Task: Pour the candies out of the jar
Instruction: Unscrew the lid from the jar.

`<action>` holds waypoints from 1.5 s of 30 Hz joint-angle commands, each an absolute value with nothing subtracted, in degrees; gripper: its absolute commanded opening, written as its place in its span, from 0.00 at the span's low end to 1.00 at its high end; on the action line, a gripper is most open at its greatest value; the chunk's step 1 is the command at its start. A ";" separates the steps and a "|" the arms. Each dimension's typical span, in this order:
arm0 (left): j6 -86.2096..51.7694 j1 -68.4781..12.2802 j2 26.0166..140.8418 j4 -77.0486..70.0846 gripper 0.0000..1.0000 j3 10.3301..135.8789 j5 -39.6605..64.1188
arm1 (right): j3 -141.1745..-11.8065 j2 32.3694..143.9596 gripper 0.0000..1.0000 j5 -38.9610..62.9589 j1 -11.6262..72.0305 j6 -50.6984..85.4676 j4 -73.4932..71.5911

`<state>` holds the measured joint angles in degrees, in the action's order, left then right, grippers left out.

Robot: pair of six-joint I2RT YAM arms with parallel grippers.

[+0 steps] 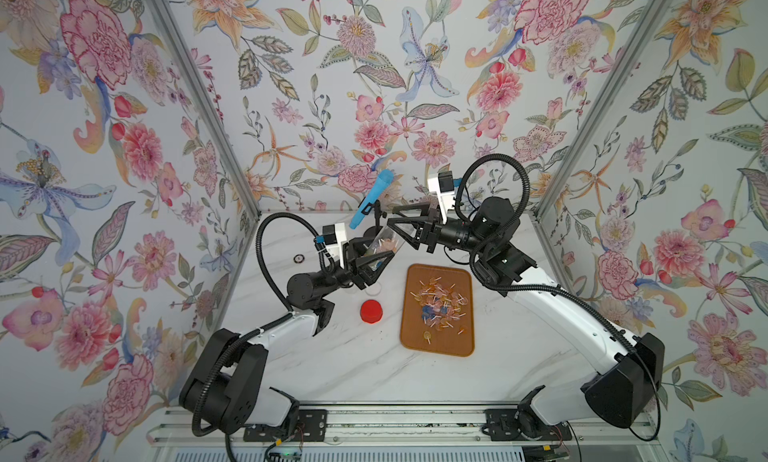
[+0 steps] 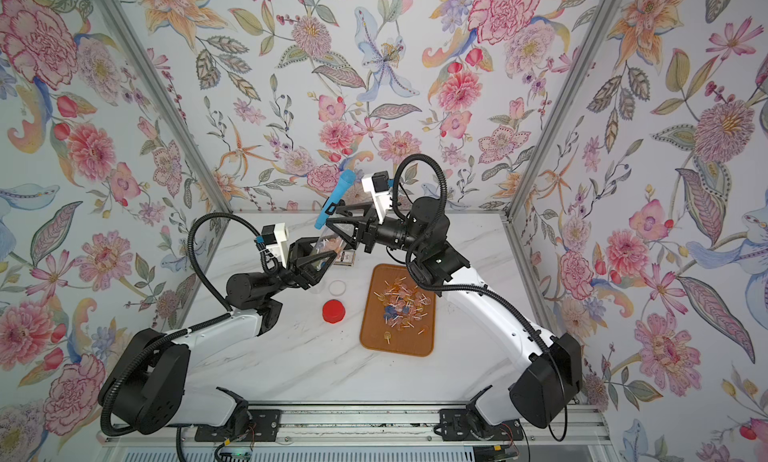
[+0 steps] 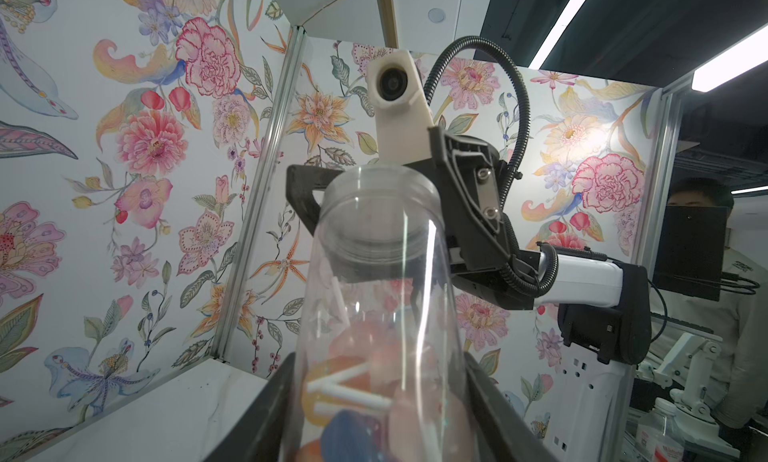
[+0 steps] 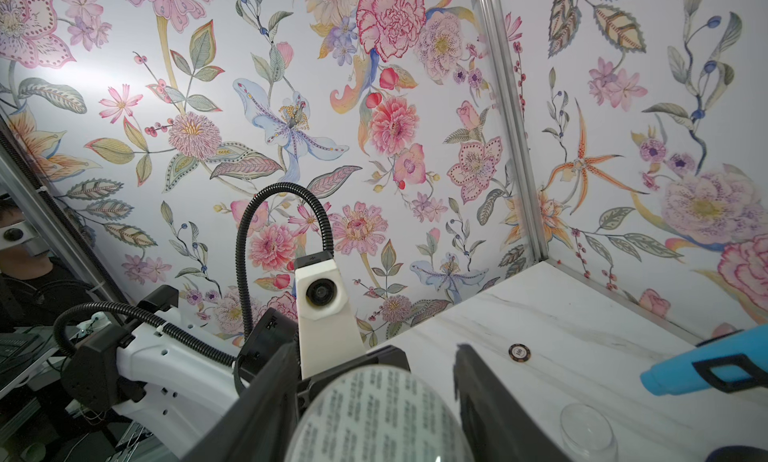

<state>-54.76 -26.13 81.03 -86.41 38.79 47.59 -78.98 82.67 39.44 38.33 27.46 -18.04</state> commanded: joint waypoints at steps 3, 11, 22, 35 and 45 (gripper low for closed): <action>-45.05 -27.07 76.14 -80.01 0.00 37.20 44.98 | -80.33 79.40 0.91 34.36 40.18 28.20 -10.87; -30.69 -27.63 68.76 -65.69 0.00 34.59 34.70 | -82.44 78.90 0.96 20.46 39.73 31.61 -1.43; -16.28 -30.41 63.27 -52.86 0.00 33.92 23.97 | -86.14 84.10 0.82 19.37 41.95 38.48 0.70; -11.71 -32.78 60.61 -50.61 0.00 33.15 19.56 | -87.93 87.56 0.76 17.28 41.91 40.10 2.72; -10.89 -33.38 60.63 -49.84 0.00 33.29 18.62 | -87.05 87.60 0.60 20.57 42.52 42.63 0.00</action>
